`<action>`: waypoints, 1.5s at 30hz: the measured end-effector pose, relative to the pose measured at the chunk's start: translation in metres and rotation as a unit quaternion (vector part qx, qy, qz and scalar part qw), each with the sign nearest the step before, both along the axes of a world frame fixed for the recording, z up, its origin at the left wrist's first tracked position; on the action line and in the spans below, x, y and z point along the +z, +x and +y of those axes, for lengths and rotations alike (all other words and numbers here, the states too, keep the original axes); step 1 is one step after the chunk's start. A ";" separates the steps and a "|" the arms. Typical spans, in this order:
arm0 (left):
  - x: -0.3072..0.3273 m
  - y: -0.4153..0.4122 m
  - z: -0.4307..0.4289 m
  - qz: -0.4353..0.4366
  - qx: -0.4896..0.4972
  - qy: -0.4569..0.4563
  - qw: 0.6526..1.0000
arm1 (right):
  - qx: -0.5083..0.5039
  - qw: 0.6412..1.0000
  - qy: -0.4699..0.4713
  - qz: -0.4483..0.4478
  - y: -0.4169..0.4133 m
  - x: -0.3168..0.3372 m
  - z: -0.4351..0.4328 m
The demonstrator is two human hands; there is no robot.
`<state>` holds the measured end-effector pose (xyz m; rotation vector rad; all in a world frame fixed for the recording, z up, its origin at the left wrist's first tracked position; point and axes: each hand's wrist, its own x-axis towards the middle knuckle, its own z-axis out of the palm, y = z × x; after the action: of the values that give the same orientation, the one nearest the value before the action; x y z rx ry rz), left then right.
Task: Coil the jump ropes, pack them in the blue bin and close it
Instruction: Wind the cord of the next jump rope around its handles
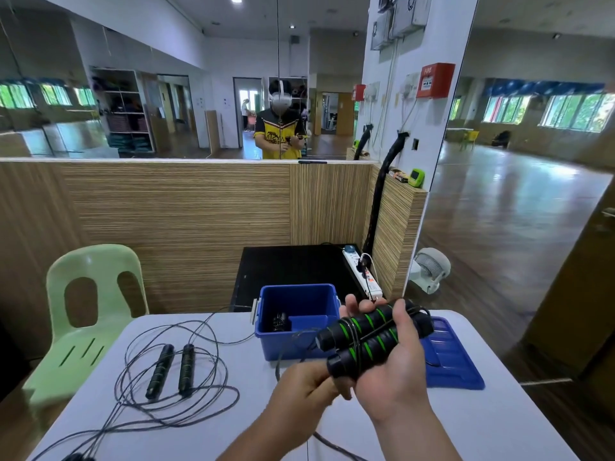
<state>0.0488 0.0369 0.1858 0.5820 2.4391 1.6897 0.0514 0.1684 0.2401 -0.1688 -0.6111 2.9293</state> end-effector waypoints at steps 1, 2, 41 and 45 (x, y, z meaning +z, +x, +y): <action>0.000 -0.005 -0.004 0.024 -0.014 -0.045 0.999 | 0.004 1.000 -0.001 -0.003 0.001 -0.001 0.001; 0.001 -0.010 -0.008 0.055 -0.030 -0.088 0.994 | 0.010 1.000 -0.002 -0.005 0.002 -0.003 0.002; 0.059 -0.050 0.002 -0.054 -0.008 -0.284 0.957 | 0.001 0.933 0.303 -0.194 0.011 -0.051 0.004; 0.059 -0.036 0.010 -0.037 0.055 -0.251 0.966 | -0.051 0.941 0.281 -0.181 0.007 -0.047 0.002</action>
<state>0.0123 0.0467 0.2445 0.3128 2.7305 1.0232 0.0584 0.1700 0.1929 -0.6507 -1.4098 2.5061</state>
